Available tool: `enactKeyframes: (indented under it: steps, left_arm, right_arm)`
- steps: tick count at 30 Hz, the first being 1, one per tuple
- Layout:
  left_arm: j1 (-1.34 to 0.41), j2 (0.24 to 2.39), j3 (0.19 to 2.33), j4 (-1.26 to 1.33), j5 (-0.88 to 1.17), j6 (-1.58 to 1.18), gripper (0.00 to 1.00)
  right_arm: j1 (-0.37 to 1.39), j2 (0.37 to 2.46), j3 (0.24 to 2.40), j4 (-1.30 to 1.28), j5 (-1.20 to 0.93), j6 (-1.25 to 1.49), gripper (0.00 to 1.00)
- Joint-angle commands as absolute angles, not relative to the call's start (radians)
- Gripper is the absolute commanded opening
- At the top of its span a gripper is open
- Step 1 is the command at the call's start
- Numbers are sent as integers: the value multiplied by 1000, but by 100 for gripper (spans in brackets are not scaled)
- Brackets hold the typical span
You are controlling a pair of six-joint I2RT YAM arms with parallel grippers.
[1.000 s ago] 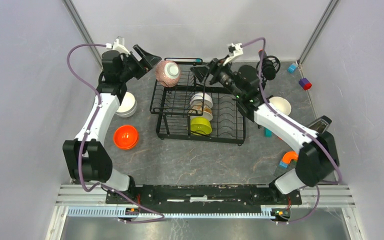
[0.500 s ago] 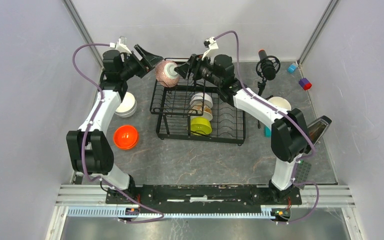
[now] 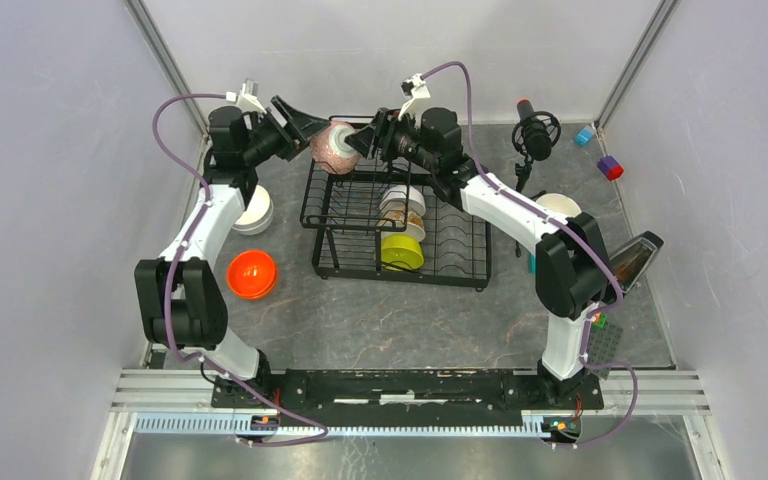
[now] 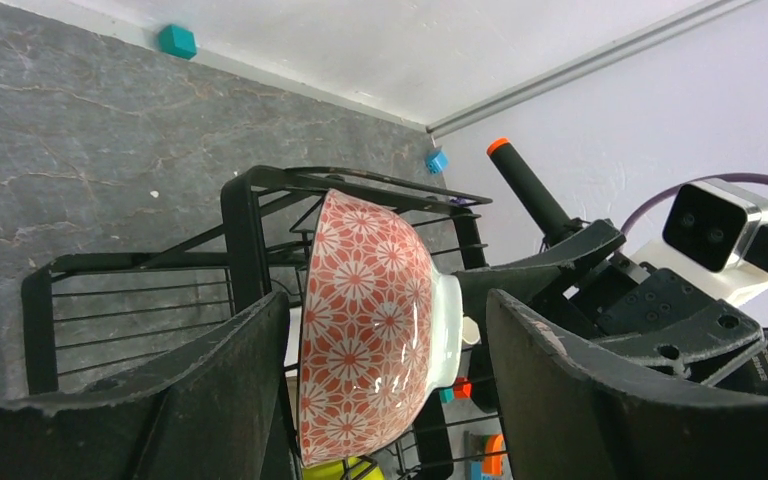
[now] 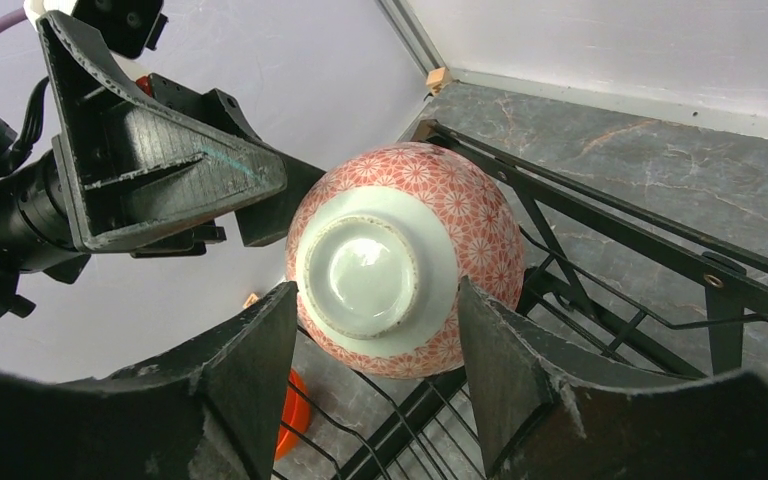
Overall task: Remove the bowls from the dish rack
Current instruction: Pick up the bowl from the dish rack.
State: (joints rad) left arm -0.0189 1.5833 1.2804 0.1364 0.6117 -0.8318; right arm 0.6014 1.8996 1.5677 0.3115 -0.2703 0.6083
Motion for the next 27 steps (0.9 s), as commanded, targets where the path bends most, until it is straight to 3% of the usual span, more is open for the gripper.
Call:
enactKeyframes:
  steps: [1,27]
  left_arm:
    - [-16,1566,1249,220,679,-890,77]
    - [-37,1527,1213,419,825,-1076,58]
  right_arm:
    - [600,1926,1605,309,-285,621,65]
    - [570,1939,1534,405,-351,715,56]
